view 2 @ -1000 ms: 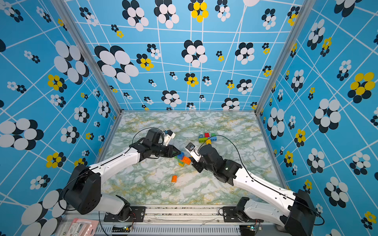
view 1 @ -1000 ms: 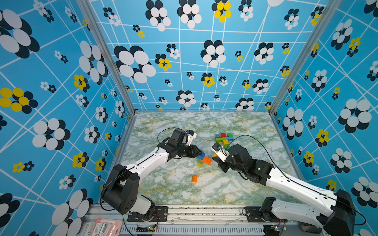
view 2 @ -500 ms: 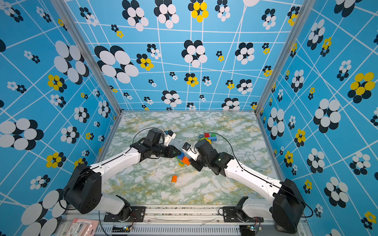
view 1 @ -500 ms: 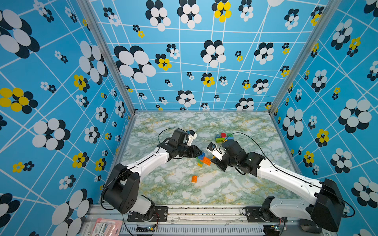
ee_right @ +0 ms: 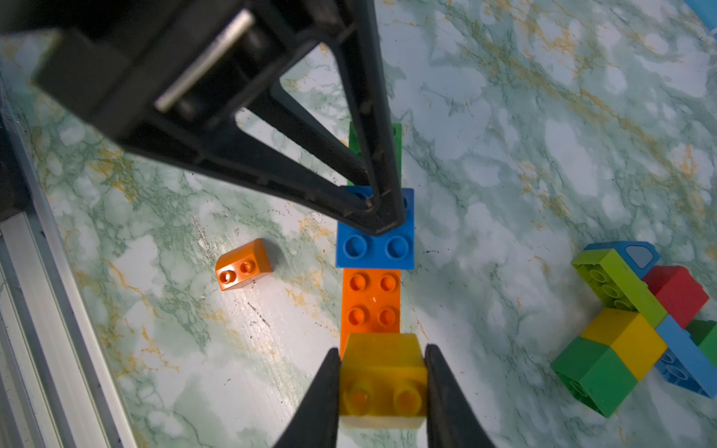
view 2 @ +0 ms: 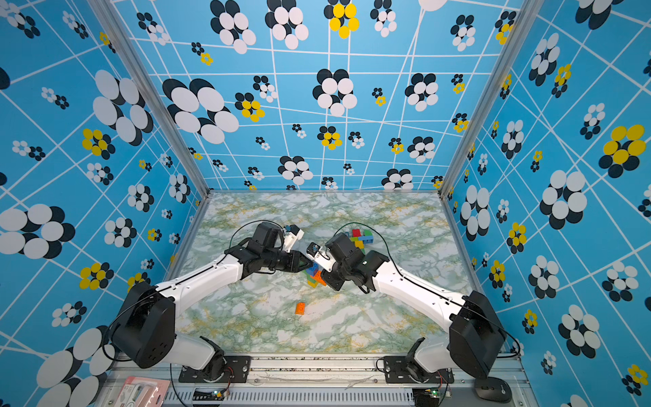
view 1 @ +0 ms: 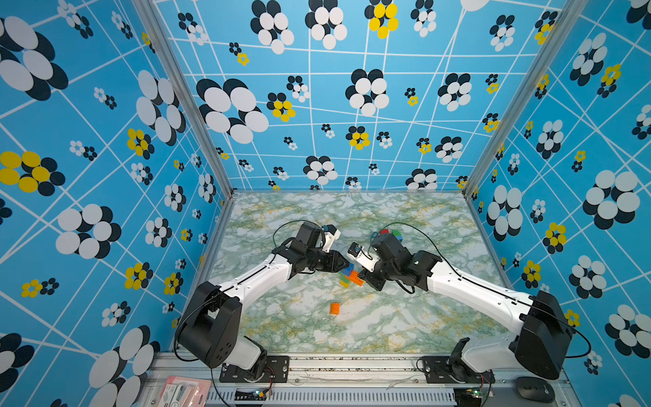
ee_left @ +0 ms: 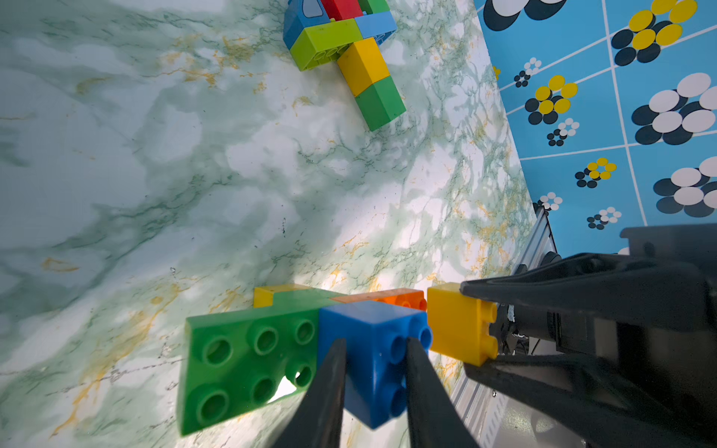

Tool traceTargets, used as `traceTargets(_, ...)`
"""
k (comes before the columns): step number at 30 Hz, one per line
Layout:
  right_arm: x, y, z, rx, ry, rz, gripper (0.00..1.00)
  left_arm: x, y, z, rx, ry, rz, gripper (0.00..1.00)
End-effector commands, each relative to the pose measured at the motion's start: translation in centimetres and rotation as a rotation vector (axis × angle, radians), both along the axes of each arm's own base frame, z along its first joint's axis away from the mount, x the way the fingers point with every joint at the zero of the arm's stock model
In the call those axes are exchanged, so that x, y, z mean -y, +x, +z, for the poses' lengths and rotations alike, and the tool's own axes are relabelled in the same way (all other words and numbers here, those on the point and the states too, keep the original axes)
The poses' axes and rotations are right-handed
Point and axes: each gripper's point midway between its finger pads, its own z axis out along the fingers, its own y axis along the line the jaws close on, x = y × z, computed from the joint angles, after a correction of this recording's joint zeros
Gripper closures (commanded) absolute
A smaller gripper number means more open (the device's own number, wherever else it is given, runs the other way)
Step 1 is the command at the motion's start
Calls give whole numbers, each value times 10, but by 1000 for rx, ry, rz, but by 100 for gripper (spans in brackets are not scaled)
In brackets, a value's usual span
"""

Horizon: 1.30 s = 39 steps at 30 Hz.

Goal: Assemble a fork with lego
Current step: Assemble the lego brick with the lego brick.

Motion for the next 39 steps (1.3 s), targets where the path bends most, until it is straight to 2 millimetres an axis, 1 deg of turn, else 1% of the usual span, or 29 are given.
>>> traceTargets(1,-2,-2,-2,-30,-12,11,100,-4,-7,-21,-43,61,-5,72)
traceTargets(13,-14,3,-7,-47,8,15,100,-5,-8,-22,-48,65,-3,72)
traceTargets(29,-10,-3,-21,-62,-16,14,100,-8,-9,-30,-55,81,6,72)
traceTargets(39,-11,-9,-24,-70,-43,16,100,-11,-8,-30,-55,87,17,72)
